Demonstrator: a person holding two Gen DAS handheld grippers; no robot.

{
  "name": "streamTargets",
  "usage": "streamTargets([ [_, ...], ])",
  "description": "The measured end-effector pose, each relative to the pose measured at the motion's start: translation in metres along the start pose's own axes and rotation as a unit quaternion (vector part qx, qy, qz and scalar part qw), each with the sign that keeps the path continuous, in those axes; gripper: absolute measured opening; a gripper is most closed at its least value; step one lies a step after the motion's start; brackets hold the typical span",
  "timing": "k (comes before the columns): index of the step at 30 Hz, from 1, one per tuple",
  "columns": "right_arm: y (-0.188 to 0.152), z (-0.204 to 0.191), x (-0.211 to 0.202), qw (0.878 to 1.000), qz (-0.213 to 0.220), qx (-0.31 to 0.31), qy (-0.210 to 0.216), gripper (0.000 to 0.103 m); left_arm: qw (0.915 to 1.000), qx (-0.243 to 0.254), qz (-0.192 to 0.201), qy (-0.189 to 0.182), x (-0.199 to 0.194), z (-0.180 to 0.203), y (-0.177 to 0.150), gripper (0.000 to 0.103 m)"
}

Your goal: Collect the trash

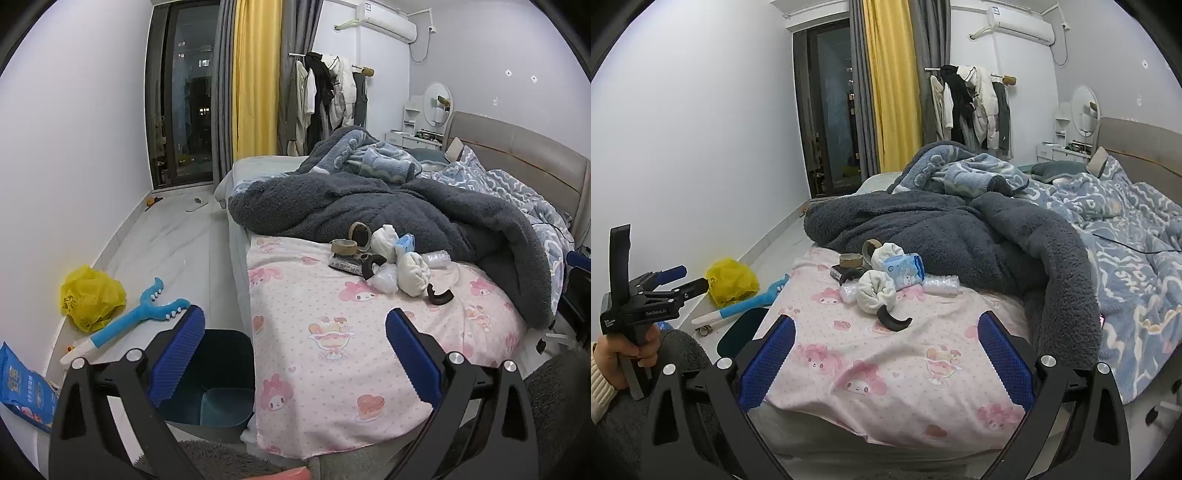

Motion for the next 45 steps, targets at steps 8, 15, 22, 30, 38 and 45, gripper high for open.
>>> streamTargets([
  [8, 0.0005, 0.0001, -0.0001, 1.0, 0.0, 0.001, 0.0, 0.1, 1.0, 0.002, 0.0, 0.0, -0.0001, 0.0, 0.0, 0.1],
  [15, 0.0005, 0.0, 0.0, 1.0, 0.001, 0.001, 0.001, 0.1, 1.0, 0.003, 0.001, 0.001, -0.0001, 0.0002, 0.0, 0.1],
  [22, 0.0004, -0.0003, 0.0001, 1.0, 0.001, 0.001, 0.001, 0.1, 1.0, 0.004, 0.001, 0.002, -0.001, -0.0018, -0.002, 0.1],
  [30, 0.0001, -0.0006, 0.0002, 1.0, 0.001, 0.0, 0.0, 0.1, 1.0, 0.006, 0.002, 0.003, -0.0017, 0.0001, 0.0002, 0.1],
  [38, -0.0004, -0.001, 0.0004, 1.0, 0.0, 0.0, 0.0, 0.1, 1.0, 0.007, 0.002, 0.003, -0.0016, 0.0008, 0.0001, 0.1],
  [45, -0.0006, -0.0006, 0.0004, 1.0, 0.0, 0.0, 0.0, 0.1, 1.0, 0.007, 0.002, 0.003, -0.0019, 0.0005, 0.0, 0.1],
])
Point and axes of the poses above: each gripper's, at about its wrist camera, not at the fingertips, and x roughly the way its jaws point, z to its right, y to its top, the point moved 6 cm from there along x, roughly the way its jaws point, and after that the axes turned 6 degrees about y, right-handed, at the moved point
